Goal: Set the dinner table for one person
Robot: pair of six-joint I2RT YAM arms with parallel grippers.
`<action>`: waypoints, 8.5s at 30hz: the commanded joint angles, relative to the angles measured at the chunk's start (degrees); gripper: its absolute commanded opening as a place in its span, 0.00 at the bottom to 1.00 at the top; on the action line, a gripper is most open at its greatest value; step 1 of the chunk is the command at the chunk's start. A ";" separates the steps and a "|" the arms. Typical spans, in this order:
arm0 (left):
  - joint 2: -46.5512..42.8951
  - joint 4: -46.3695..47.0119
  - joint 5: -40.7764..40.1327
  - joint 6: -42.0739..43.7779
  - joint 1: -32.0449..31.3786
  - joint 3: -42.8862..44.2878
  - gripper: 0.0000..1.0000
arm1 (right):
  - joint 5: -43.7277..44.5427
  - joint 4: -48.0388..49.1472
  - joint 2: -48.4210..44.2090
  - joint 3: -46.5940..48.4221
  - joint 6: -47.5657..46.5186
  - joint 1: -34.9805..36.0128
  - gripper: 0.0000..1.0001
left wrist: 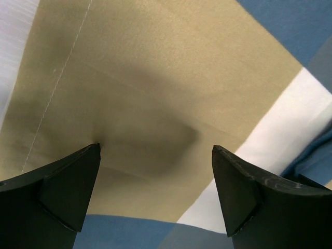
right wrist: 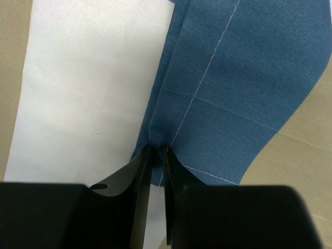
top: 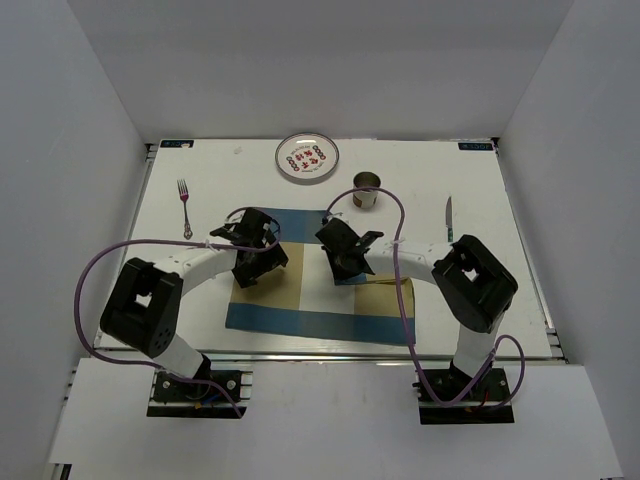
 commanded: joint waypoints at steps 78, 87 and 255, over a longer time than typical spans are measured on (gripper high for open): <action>-2.38 4.64 2.02 -1.77 -0.24 -6.65 0.98 | -1.85 -0.85 -17.86 -4.70 0.06 -18.91 0.89; -0.54 4.11 1.49 -1.59 -0.24 -4.19 0.98 | -6.87 3.57 -21.50 -20.90 13.54 -17.15 0.89; 11.03 44.46 15.82 0.25 14.62 22.82 0.00 | -42.29 -4.88 -74.38 -23.70 0.79 -22.34 0.89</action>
